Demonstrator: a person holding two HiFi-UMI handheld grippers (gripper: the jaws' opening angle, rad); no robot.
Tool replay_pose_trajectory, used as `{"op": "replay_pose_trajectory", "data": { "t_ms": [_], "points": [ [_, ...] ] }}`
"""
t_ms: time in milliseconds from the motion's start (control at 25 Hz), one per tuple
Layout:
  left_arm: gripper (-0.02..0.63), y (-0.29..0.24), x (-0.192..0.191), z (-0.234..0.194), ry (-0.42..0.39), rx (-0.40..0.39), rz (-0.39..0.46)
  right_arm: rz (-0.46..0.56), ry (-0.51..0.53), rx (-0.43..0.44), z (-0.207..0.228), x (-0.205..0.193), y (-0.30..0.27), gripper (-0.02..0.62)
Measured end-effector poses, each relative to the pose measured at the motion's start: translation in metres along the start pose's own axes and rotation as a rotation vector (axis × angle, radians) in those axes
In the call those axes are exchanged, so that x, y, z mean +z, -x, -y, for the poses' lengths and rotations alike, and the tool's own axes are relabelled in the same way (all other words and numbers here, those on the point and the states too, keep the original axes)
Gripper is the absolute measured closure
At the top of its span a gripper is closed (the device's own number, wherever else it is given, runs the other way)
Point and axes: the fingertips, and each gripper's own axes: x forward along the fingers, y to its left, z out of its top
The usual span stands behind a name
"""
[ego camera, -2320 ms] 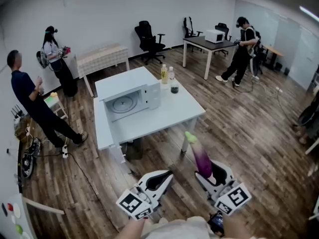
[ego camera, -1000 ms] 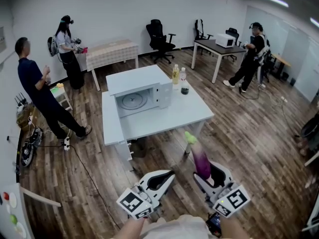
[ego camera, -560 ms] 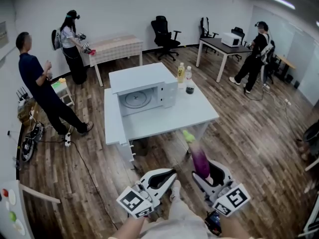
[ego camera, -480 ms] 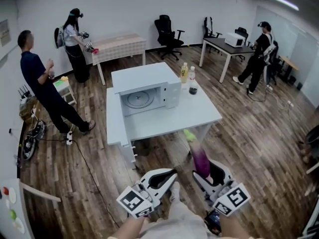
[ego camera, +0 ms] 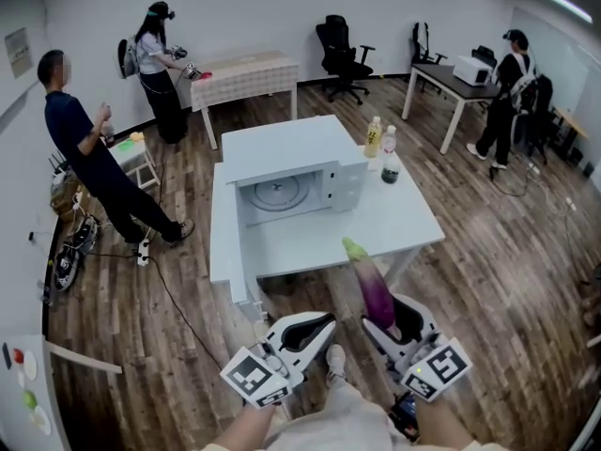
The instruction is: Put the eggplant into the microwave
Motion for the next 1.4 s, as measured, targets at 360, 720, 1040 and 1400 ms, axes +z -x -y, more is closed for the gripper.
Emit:
{"op": "replay_pose_trajectory", "data": {
  "t_ms": [360, 720, 1040, 1400],
  "points": [
    [0.589, -0.043, -0.002, -0.058, 0.001, 0.059, -0.002, -0.035, -0.001, 0.061, 0.055, -0.001, -0.049, 0.350],
    [0.589, -0.079, 0.000, -0.104, -0.032, 0.123, -0.013, -0.082, 0.000, 0.166, 0.092, -0.006, -0.095, 0.350],
    [0.589, -0.100, -0.016, -0.152, -0.085, 0.228, -0.031, -0.149, -0.019, 0.258, 0.120, -0.035, -0.135, 0.350],
    [0.589, -0.109, -0.032, -0.218, -0.107, 0.385, -0.005, -0.238, -0.017, 0.348, 0.151, -0.072, -0.191, 0.350]
  ]
}}
